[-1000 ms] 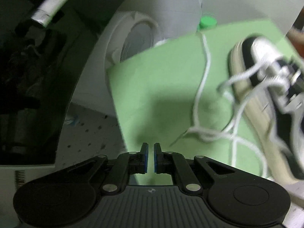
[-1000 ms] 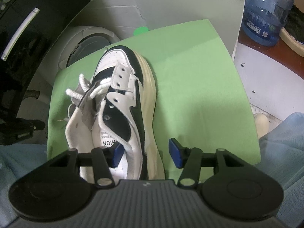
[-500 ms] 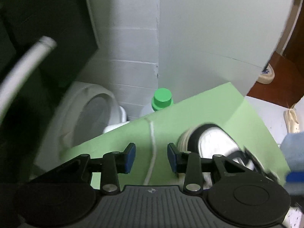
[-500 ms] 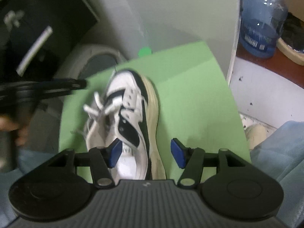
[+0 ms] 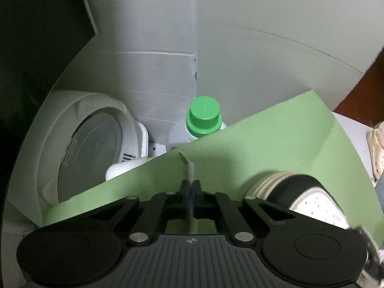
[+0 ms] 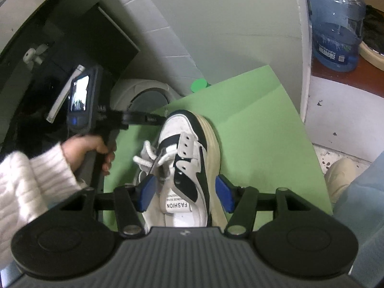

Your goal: Lace up shoes with both hands

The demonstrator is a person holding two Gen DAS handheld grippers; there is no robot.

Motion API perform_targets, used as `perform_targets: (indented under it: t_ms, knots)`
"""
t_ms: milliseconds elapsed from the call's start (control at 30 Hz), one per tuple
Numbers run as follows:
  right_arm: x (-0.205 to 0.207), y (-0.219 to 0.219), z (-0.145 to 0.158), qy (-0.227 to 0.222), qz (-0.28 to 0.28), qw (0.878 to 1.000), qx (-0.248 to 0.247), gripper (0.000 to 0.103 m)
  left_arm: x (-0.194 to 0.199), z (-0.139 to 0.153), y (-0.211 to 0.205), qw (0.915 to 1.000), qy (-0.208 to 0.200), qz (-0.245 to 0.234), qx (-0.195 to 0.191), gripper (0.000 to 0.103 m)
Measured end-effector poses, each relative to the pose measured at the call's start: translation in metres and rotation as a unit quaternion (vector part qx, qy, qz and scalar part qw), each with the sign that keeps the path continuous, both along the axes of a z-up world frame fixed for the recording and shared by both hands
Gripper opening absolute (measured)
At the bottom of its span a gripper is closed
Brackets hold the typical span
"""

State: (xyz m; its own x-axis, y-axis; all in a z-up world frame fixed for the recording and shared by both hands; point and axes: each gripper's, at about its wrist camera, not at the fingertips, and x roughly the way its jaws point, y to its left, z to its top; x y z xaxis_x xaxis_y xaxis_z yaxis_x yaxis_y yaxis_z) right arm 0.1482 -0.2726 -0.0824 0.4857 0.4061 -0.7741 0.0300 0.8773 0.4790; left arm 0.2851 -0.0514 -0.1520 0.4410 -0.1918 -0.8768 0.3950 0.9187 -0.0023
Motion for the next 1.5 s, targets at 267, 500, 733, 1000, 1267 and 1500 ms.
perform_targets:
  t_ms: [267,500,733,1000,1267,1500]
  knots:
    - [0.001,-0.019,0.016,-0.043,-0.050,0.998,0.006,0.061,-0.046,0.063,0.018,0.9955,-0.080,-0.022,-0.047,0.000]
    - [-0.005,-0.017,0.023,-0.071,-0.051,0.996,-0.009,0.061,-0.081,0.077,0.030,0.9949,-0.096,-0.013,-0.028,0.003]
    - [-0.015,-0.012,0.021,-0.075,-0.048,0.996,-0.022,0.068,-0.042,0.007,0.019,0.9994,-0.033,-0.004,-0.011,0.030]
    - [-0.001,-0.016,0.008,-0.045,-0.055,0.997,0.000,0.068,-0.006,-0.023,0.006,0.9995,-0.024,-0.015,0.010,0.030]
    - [0.009,-0.009,0.007,-0.044,-0.046,0.998,0.007,0.068,-0.005,-0.020,-0.001,0.9978,-0.030,-0.051,0.030,0.004]
    - [0.010,-0.014,0.017,-0.060,-0.049,0.997,0.020,0.068,-0.045,0.054,0.019,0.9942,-0.092,-0.039,-0.040,0.004]
